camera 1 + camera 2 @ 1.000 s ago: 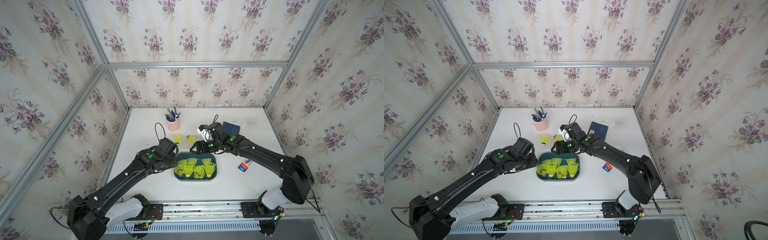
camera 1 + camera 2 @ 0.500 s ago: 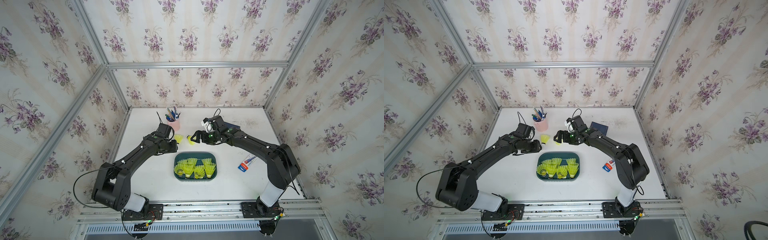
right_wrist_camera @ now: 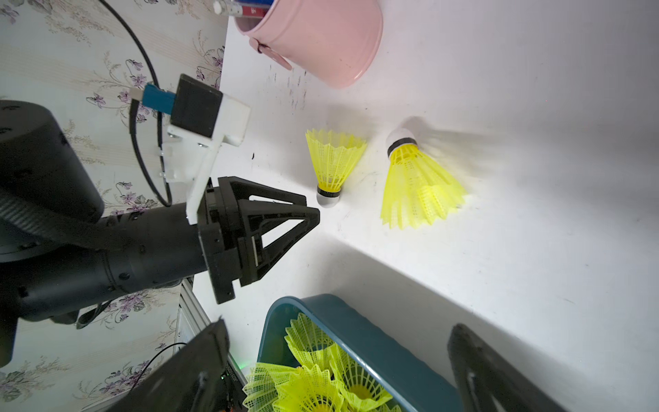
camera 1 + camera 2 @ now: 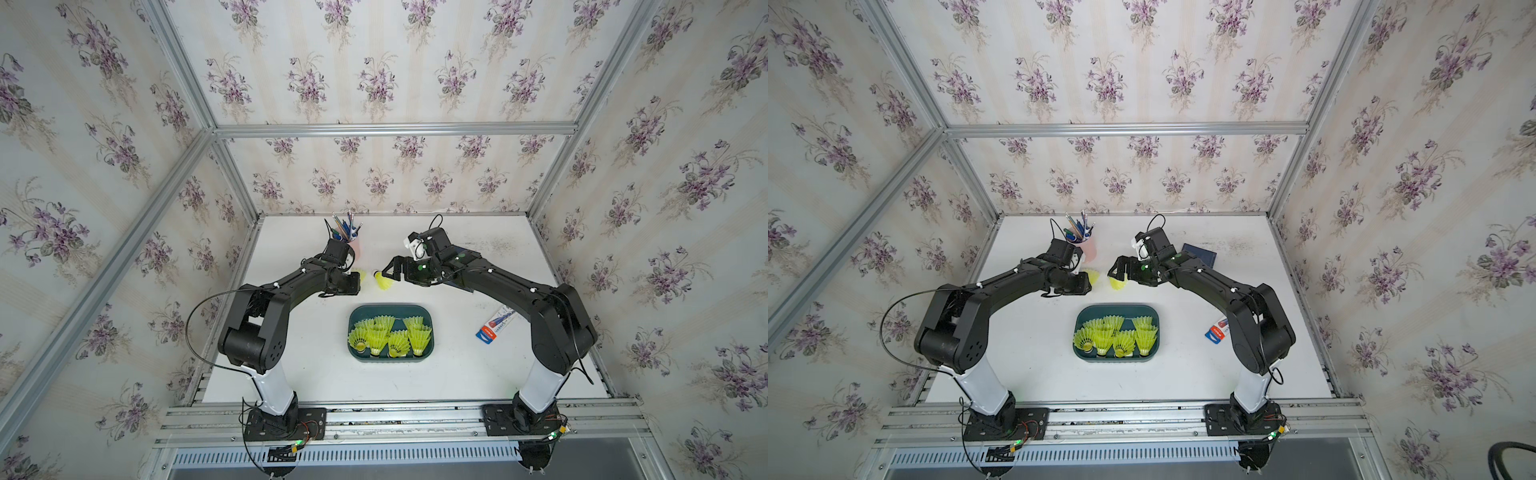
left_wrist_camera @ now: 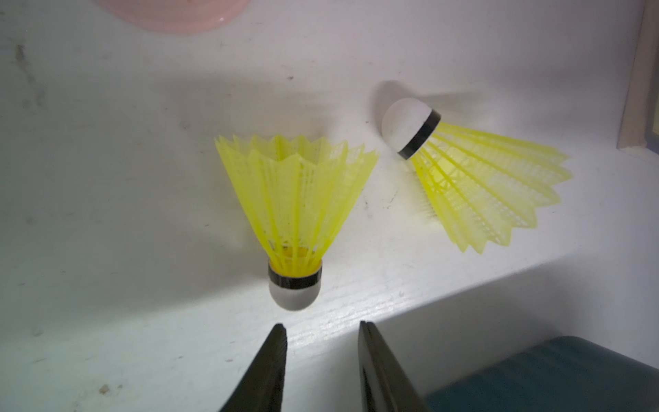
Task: Put the shuttlecocks into the storage box
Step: Pick up the shuttlecock at the center of the board.
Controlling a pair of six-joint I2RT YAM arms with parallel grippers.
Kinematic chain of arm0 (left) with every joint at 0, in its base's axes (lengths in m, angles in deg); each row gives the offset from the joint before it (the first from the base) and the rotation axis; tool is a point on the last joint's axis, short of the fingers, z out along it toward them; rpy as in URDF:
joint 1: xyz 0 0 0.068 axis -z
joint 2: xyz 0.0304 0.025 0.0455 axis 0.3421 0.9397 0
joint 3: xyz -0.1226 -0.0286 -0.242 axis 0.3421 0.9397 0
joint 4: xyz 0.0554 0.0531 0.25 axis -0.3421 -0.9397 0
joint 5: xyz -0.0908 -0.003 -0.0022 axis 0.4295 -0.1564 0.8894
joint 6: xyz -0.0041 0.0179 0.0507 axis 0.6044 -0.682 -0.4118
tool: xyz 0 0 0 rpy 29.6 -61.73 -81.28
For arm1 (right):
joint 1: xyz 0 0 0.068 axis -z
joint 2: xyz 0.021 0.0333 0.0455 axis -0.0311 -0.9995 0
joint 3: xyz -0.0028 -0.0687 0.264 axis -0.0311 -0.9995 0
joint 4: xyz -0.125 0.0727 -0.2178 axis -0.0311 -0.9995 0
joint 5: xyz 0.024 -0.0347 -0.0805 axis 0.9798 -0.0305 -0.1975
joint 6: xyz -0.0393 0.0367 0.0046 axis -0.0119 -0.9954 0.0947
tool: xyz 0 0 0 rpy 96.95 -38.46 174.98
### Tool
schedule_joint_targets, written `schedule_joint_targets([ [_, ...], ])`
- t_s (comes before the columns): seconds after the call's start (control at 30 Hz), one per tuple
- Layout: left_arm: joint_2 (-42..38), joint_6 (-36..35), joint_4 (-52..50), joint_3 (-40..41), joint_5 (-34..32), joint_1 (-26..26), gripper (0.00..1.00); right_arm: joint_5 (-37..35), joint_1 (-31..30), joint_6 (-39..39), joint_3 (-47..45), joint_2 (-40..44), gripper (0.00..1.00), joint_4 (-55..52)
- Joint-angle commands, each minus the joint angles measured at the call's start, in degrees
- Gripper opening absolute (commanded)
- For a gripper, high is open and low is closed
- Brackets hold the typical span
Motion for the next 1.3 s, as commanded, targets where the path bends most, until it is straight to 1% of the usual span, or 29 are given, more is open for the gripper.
schedule_joint_targets([
  [0.0, 1.7, -1.9, 0.6, -0.9, -0.9, 0.1, 0.37, 0.3, 0.3, -0.5, 0.1, 0.4, 0.98, 0.5],
  [0.23, 4.2, -3.3, 0.3, -3.1, -2.3, 0.4, 0.39, 1.4, 0.4, -1.0, 0.1, 0.3, 0.97, 0.9],
  [0.47, 6.1, -5.0, -0.7, -4.3, -5.1, 1.3, 0.45, 2.3, 0.6, -1.5, -0.5, 0.2, 0.97, 1.6],
  [0.57, 6.7, -4.8, -0.6, -4.3, -5.9, 1.6, 0.50, 2.7, 0.7, -1.8, -0.9, 0.3, 0.97, 2.0],
  [0.67, 7.2, -4.7, -0.5, -4.5, -7.3, 1.9, 0.50, 3.0, 0.7, -1.8, -1.0, 0.5, 0.97, 2.1],
  [0.8, 8.3, -4.1, -0.2, -5.7, -7.6, 2.5, 0.50, 3.2, 0.8, -1.8, -1.4, 0.6, 0.97, 2.3],
  [0.9, 9.4, -3.5, -0.2, -6.6, -8.3, 3.0, 0.46, 3.2, 0.8, -2.0, -2.0, 0.8, 0.96, 2.4],
  [1.07, 10.3, -3.0, 0.0, -7.0, -9.9, 3.3, 0.32, 3.4, 0.8, -2.1, -2.6, 1.3, 0.96, 2.6],
  [1.2, 8.5, -2.9, 0.7, -5.4, -10.7, 3.5, 0.24, 3.4, 0.8, -2.1, -2.9, 1.7, 0.96, 2.6],
  [1.27, 7.4, -2.7, 0.5, -4.7, -10.7, 3.9, 0.23, 3.4, 0.8, -2.0, -3.0, 1.7, 0.96, 2.7],
])
